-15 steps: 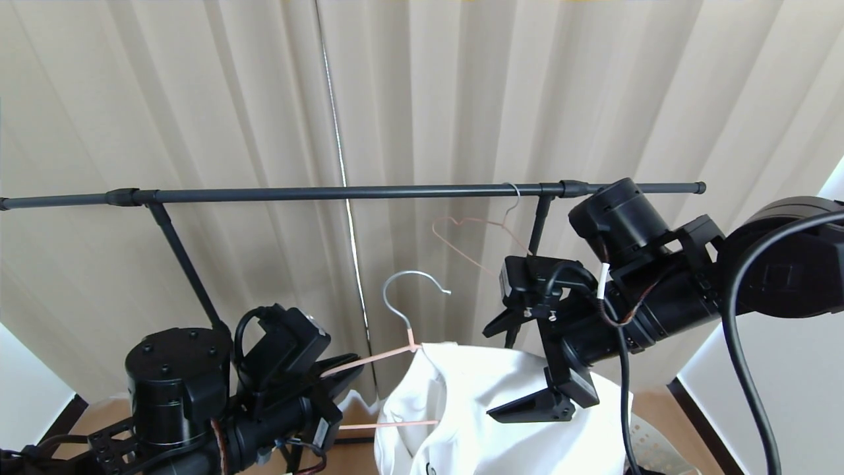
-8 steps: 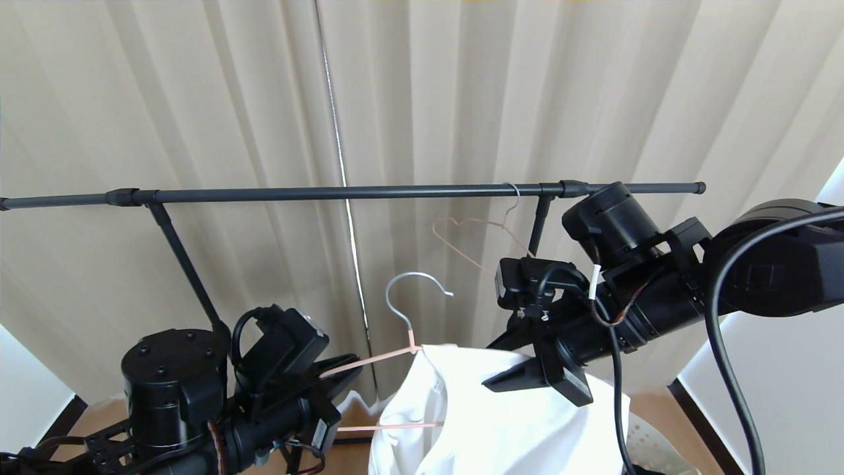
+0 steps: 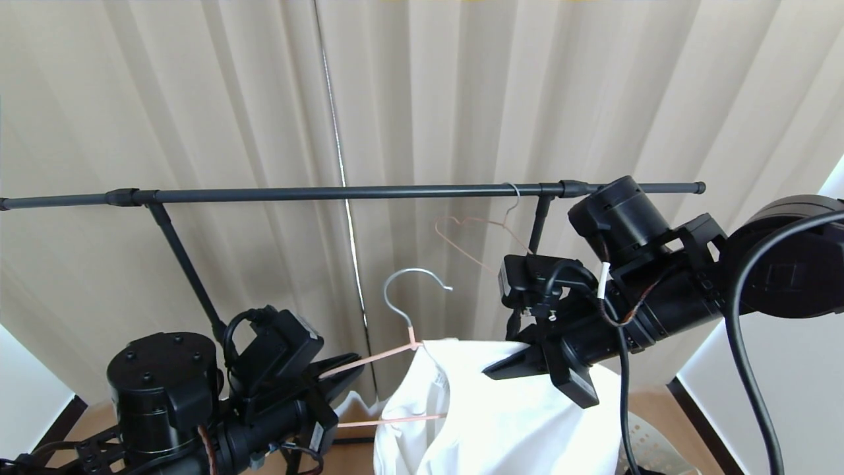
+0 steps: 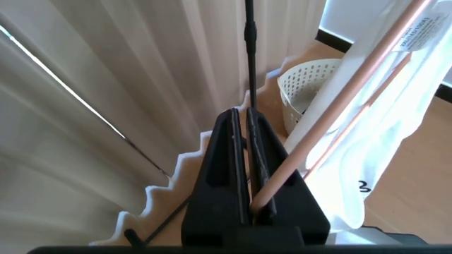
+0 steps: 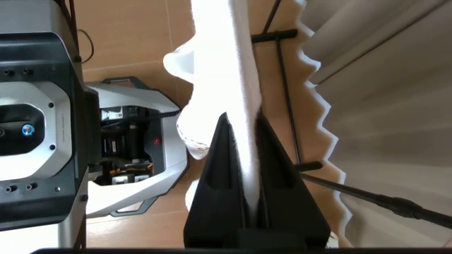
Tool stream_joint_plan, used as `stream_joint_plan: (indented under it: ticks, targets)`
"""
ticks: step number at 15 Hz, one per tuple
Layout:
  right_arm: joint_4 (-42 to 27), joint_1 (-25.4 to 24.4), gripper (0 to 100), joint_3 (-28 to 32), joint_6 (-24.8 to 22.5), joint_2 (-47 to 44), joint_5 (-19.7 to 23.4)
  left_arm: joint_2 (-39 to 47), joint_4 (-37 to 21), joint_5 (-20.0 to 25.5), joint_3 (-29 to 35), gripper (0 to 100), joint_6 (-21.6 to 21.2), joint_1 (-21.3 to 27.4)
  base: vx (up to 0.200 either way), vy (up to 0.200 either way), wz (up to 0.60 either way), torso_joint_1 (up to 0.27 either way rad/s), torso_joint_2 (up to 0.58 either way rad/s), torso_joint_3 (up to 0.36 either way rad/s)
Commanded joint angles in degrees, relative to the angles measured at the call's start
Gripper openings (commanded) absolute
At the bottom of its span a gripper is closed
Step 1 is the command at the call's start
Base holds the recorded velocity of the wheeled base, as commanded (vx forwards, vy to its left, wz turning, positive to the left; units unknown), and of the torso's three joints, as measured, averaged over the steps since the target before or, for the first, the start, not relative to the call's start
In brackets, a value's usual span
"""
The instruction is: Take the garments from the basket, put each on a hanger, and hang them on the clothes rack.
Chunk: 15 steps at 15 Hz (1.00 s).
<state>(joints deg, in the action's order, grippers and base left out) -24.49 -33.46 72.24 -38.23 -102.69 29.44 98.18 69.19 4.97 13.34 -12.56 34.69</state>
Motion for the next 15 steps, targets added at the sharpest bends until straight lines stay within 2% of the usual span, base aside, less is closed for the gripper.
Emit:
stream_joint_plan:
  ticks: [1, 4, 5, 8, 10, 12, 13, 15]
  targets:
    - [0.0, 0.0, 0, -0.3, 0.0, 0.7, 0.0, 0.3, 1.0, 0.1, -0.5, 0, 0.0, -0.2, 0.000, 0.000, 0.00, 0.000, 0.00, 0.000]
    - [-0.1, 0.0, 0, -0.5, 0.0, 1.4, 0.0, 0.3, 1.6, 1.3, -0.4, 0, -0.2, -0.2, 0.000, 0.000, 0.00, 0.000, 0.00, 0.000]
    - [0.0, -0.1, 0, -1.2, 0.0, 2.1, 0.0, 0.1, 1.6, 1.9, -0.4, 100, -0.1, -0.2, 0.000, 0.000, 0.00, 0.000, 0.00, 0.000]
    - [0.0, -0.1, 0, -2.5, -0.1, 3.1, 0.0, -0.5, 4.0, 2.3, -1.6, 100, -0.1, -0.2, 0.000, 0.000, 0.00, 0.000, 0.00, 0.000]
    - [0.0, -0.1, 0, -3.8, -0.1, 4.1, -0.1, -1.2, 6.7, 4.2, -3.3, 100, 0.0, -0.8, 0.000, 0.000, 0.00, 0.000, 0.00, 0.000]
    - [0.0, 0.0, 0, -4.2, -0.1, 4.7, -0.5, -3.1, 9.6, 6.3, -4.3, 100, 0.1, -2.7, 0.000, 0.000, 0.00, 0.000, 0.00, 0.000]
    - [0.0, 0.1, 0, -4.2, 0.0, 4.9, -1.5, -5.3, 11.1, 9.9, -5.5, 100, 0.9, -4.5, 0.000, 0.000, 0.00, 0.000, 0.00, 0.000]
    - [0.1, 0.2, 0, -4.0, -0.1, 5.0, -2.1, -8.6, 11.1, 11.0, -6.6, 100, 1.2, -7.5, 0.000, 0.000, 0.00, 0.000, 0.00, 0.000]
